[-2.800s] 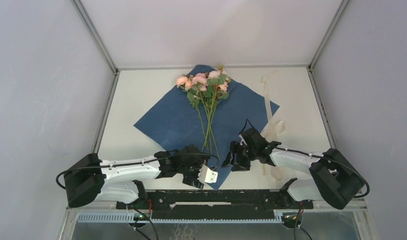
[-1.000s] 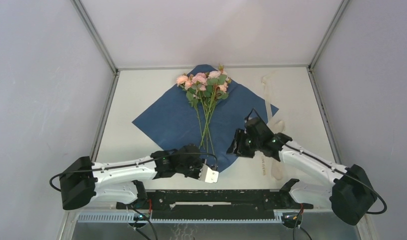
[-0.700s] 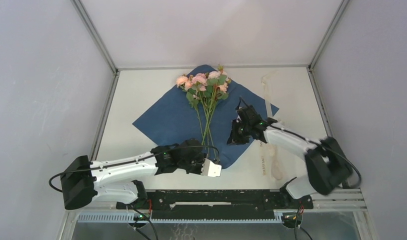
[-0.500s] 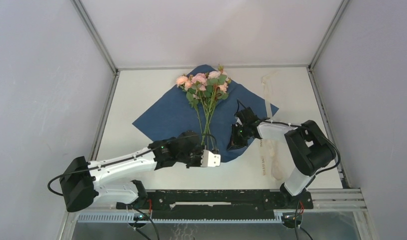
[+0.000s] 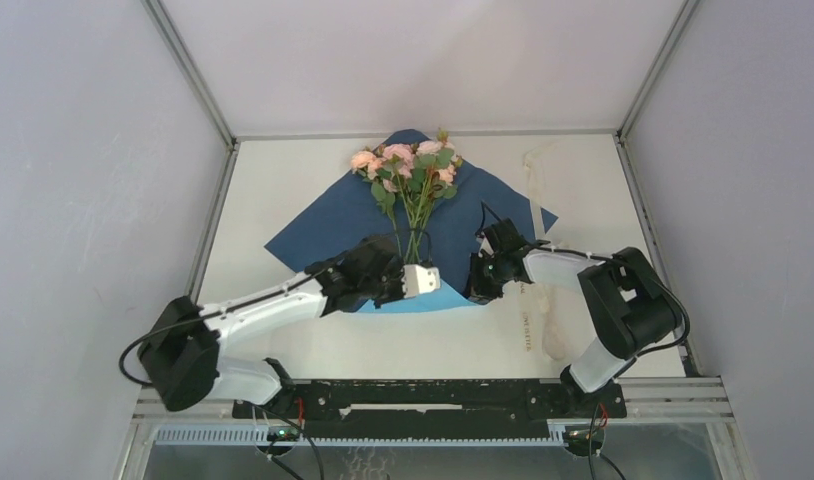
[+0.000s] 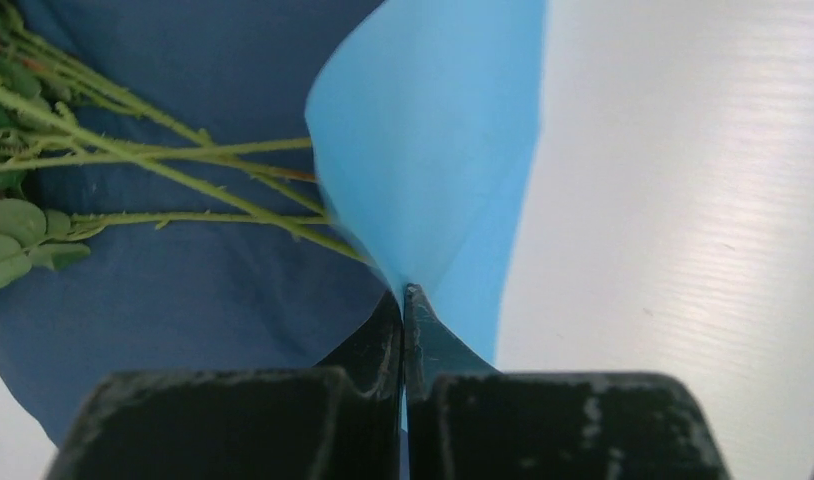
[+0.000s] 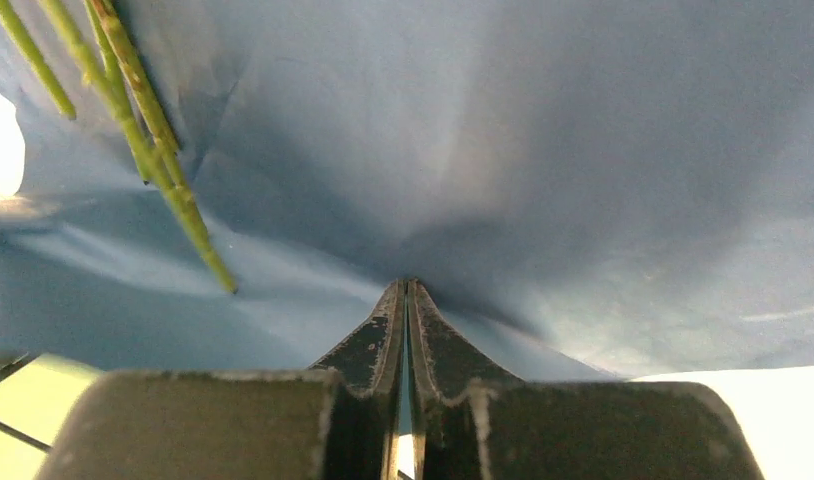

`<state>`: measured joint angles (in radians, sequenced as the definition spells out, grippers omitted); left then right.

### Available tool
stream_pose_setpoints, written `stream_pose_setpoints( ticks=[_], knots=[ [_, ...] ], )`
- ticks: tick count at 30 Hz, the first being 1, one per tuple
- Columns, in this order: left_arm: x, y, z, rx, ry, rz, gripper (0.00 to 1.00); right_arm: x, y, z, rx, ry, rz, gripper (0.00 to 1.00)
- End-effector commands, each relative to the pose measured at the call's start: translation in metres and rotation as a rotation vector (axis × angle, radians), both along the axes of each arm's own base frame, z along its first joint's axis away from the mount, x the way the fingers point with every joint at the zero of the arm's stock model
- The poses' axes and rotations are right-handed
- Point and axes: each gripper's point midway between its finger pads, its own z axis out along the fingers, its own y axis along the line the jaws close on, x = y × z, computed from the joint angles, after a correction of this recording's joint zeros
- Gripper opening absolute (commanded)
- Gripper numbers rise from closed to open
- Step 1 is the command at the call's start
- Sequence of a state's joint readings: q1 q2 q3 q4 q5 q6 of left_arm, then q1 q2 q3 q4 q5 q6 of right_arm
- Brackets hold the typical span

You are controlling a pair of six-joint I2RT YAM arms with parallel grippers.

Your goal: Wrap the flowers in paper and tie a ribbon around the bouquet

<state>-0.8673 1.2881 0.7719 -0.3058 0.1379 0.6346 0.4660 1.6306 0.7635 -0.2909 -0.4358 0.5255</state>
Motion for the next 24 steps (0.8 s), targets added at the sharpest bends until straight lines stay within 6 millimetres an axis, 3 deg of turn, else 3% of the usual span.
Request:
stream_pose_setpoints(
  ticks=[1, 5, 10, 15, 17, 21, 24],
  knots=[
    [0.049, -0.007, 0.016, -0.043, 0.002, 0.134, 0.00, -0.008, -0.024, -0.001, -0.075, -0.015, 0.019, 0.12],
    [0.059, -0.005, -0.001, -0.043, 0.093, 0.173, 0.00, 0.001, -0.028, 0.024, -0.028, -0.102, 0.041, 0.21],
    [0.063, -0.013, -0.001, -0.096, 0.149, 0.183, 0.00, 0.023, -0.033, 0.062, 0.047, -0.266, 0.046, 0.48],
    [0.066, -0.013, -0.003, -0.118, 0.204, 0.216, 0.00, 0.035, 0.000, 0.094, 0.258, -0.397, 0.163, 0.71],
    [0.065, -0.011, -0.006, -0.122, 0.224, 0.227, 0.00, 0.036, 0.014, 0.096, 0.328, -0.412, 0.213, 0.78],
    [0.067, -0.008, -0.010, -0.120, 0.244, 0.242, 0.00, 0.041, 0.028, 0.086, 0.388, -0.400, 0.259, 0.80],
    [0.068, -0.007, -0.010, -0.126, 0.255, 0.252, 0.00, 0.031, 0.043, 0.081, 0.456, -0.370, 0.325, 0.92]
  ],
)
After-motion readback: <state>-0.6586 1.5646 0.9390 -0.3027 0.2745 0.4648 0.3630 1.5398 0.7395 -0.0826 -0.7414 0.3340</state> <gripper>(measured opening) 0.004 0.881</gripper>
